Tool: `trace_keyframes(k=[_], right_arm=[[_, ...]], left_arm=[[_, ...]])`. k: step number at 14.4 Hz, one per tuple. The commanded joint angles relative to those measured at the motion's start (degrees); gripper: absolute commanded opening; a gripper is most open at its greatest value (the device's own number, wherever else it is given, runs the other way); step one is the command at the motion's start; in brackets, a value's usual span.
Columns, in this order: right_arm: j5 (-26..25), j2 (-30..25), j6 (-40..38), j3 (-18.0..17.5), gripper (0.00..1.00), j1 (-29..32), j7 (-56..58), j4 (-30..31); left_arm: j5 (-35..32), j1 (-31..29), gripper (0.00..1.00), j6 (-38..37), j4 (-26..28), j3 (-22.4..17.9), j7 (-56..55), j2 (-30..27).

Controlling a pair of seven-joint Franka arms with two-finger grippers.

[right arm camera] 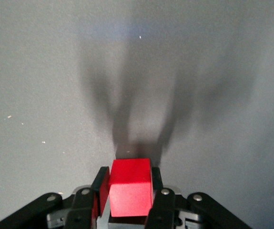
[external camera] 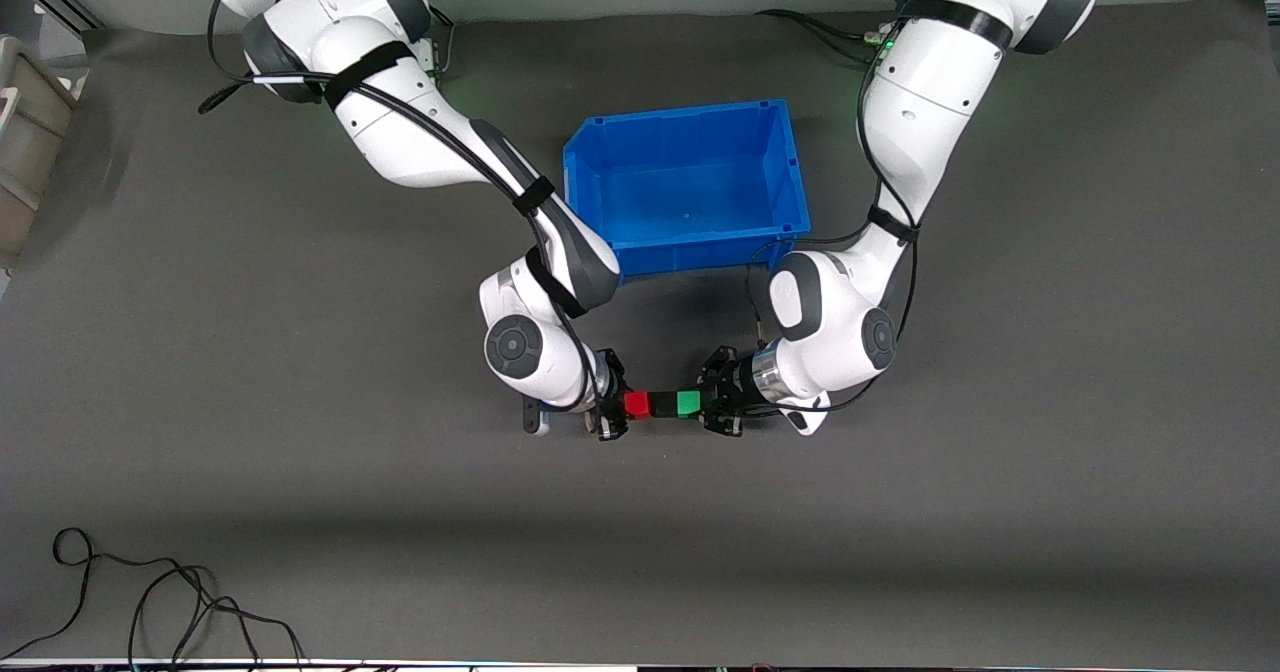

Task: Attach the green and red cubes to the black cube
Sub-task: 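Press the cubes against the black cube and open both grippers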

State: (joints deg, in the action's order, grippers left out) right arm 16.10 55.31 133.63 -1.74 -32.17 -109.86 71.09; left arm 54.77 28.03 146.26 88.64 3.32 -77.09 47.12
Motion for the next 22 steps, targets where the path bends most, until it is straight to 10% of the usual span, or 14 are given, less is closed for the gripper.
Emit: trace_keyframes(k=[1,4,7,14,16,17,22], right_arm=[[1.39,-0.55,-0.74,0.77,0.26,-0.88,-1.33,-0.16],[1.30,-0.29,-0.57,0.77,0.27,-1.14,-2.81,-0.16],[1.12,-0.11,-0.48,0.77,0.28,-1.06,-2.73,-0.16],[0.86,0.07,-0.48,0.77,0.36,-0.62,-2.65,-0.08],[0.86,-0.02,-0.57,0.86,0.90,-0.53,-2.82,0.01],[0.77,-0.02,-0.57,0.86,1.00,-0.44,-2.56,0.01],[0.16,-5.98,-5.89,1.30,1.00,3.15,-0.72,0.89]], left_arm=[[0.78,0.97,0.07,2.18,-1.19,-0.51,-3.07,0.60],[0.69,0.97,0.22,2.45,-1.19,-0.16,-3.07,0.69],[0.16,0.97,0.99,2.36,-1.19,-0.16,-2.72,0.60],[-2.47,-2.70,1.00,-2.62,-0.40,-0.86,-2.19,-2.12],[-6.14,-6.56,1.00,-8.86,-0.40,-0.95,-1.75,-3.61],[-8.95,-9.02,1.00,-11.67,-0.40,-0.86,-1.58,-4.49],[-20.81,-22.02,1.00,-32.31,-0.40,-0.95,12.89,-9.76]])
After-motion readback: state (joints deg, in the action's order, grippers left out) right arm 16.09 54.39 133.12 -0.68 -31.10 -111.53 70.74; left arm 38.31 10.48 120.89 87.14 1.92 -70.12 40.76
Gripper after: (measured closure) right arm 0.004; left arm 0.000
